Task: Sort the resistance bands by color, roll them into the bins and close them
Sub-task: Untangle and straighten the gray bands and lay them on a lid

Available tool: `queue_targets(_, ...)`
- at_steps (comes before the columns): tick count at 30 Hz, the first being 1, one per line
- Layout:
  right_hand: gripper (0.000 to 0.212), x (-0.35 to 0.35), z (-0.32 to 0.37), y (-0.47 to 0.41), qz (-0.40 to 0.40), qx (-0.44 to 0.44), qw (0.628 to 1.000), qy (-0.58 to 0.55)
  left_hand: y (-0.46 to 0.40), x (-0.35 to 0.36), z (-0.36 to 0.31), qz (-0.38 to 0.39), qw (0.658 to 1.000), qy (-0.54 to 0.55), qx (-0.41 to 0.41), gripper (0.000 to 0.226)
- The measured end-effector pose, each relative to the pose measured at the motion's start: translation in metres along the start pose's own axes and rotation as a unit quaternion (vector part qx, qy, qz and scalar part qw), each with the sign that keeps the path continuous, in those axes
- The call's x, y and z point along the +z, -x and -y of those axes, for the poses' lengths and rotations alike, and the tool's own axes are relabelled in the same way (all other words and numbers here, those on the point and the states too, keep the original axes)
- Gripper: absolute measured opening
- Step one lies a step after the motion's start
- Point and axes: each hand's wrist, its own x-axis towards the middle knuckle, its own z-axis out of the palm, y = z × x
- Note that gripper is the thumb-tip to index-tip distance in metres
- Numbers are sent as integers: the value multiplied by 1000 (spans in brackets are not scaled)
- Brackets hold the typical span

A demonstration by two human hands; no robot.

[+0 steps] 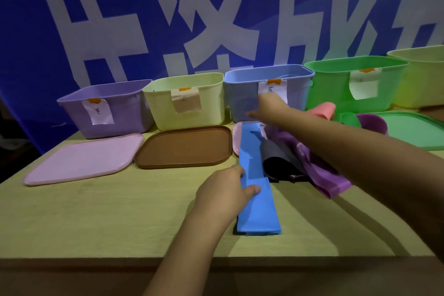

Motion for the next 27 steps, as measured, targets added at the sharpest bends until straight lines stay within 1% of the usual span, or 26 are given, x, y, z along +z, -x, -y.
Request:
queue_targets(1, 36, -12, 4, 12, 1, -24, 999, -25, 1, 1, 0, -8, 1000, 1, 3, 48)
queue_targets(2, 39, -25, 8, 26, 17, -47, 997, -56, 2, 1, 0, -16, 1000, 6, 5, 47)
queue_targets(4, 42, -46, 13, 62, 70, -77, 988, -113, 3, 1, 0, -28, 999, 23, 12, 44)
queue_targets(6, 42, -57, 11, 94, 93, -89, 989, -75, 4, 0, 0, -30, 998, 45, 23, 41)
queue_targets(8, 41, -58, 5, 113, 112, -82, 990, -23, 4, -1, -1, -32, 997, 59, 34, 39)
queue_targets(11, 43, -56, -3, 125, 121, -58, 991, -16, 5, 0, -7, -39, 994, 88, 58, 33)
queue_targets(13, 36, -57, -8, 125, 109, -33, 992, -45, 7, 2, -11, -35, 991, 100, 83, 27)
queue_targets(15, 20, -60, -10, 123, 87, -6, 988, -127, 9, 2, -14, -24, 990, 101, 97, 23)
queue_targets(16, 13, -64, -11, 122, 67, 12, 980, -187, 10, 1, -14, -16, 990, 102, 99, 22)
queue_targets(17, 11, -70, -11, 122, 41, 30, 966, -252, 11, 0, -14, -8, 990, 105, 98, 22)
queue_targets(19, 18, -84, -13, 123, -18, 60, 928, -367, 13, -2, -15, 2, 989, 114, 93, 23)
queue_targets(21, 20, -98, -15, 123, -64, 77, 885, -455, 13, -5, -17, 3, 989, 118, 92, 24)
queue_targets(25, 21, -123, -13, 122, -135, 85, 816, -555, 13, -12, -25, -5, 990, 107, 90, 37)
queue_targets(27, 20, -138, -9, 122, -173, 60, 783, -594, 8, -15, -28, -18, 987, 132, 85, 51)
